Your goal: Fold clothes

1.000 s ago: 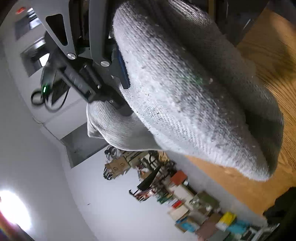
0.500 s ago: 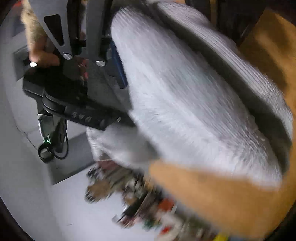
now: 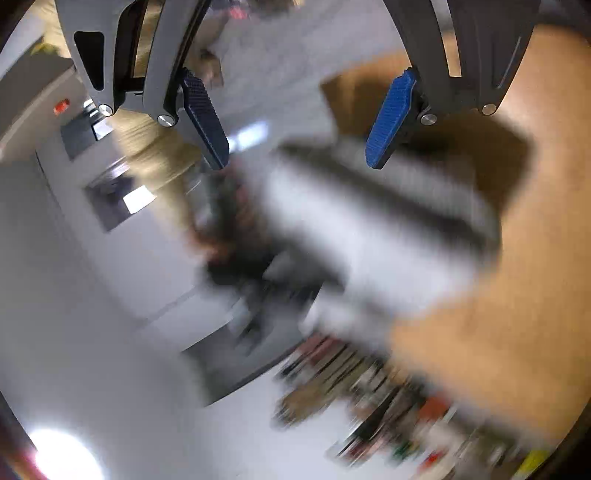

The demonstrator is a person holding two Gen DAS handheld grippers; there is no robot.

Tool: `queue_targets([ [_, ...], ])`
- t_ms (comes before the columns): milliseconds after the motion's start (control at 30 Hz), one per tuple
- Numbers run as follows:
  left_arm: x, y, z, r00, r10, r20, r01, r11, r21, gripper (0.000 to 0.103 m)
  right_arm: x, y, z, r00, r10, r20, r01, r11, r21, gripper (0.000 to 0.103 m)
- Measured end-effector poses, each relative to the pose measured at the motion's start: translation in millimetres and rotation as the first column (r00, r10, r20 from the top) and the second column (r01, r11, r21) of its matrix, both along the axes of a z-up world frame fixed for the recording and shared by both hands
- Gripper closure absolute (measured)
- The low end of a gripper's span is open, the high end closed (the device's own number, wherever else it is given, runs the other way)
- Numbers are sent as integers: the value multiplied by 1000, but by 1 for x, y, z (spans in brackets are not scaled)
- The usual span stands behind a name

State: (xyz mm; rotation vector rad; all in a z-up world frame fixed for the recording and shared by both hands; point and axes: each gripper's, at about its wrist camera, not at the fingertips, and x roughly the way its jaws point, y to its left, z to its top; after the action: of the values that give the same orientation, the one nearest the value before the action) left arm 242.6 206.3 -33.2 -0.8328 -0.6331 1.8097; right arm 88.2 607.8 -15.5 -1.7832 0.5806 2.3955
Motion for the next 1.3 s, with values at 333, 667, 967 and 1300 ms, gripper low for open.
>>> queue_targets([
  [333,-66,115,-24,977,-59,-206,-81,788,-610,25,28,22,52,980,-183,-76,195,959,206,14],
  [667,-131,153,-27,991,-45,-123,-43,776,-630,21,60,-51,64,934,-39,-355,67,996,67,9],
  [967,-152,122,-53,962,-86,260,229,775,-589,13,-2,-45,-21,971,-231,-68,241,923,300,0],
  [1300,-143,110,-3,956,-110,271,251,783,-569,14,43,-46,51,919,-291,-266,361,891,274,4],
])
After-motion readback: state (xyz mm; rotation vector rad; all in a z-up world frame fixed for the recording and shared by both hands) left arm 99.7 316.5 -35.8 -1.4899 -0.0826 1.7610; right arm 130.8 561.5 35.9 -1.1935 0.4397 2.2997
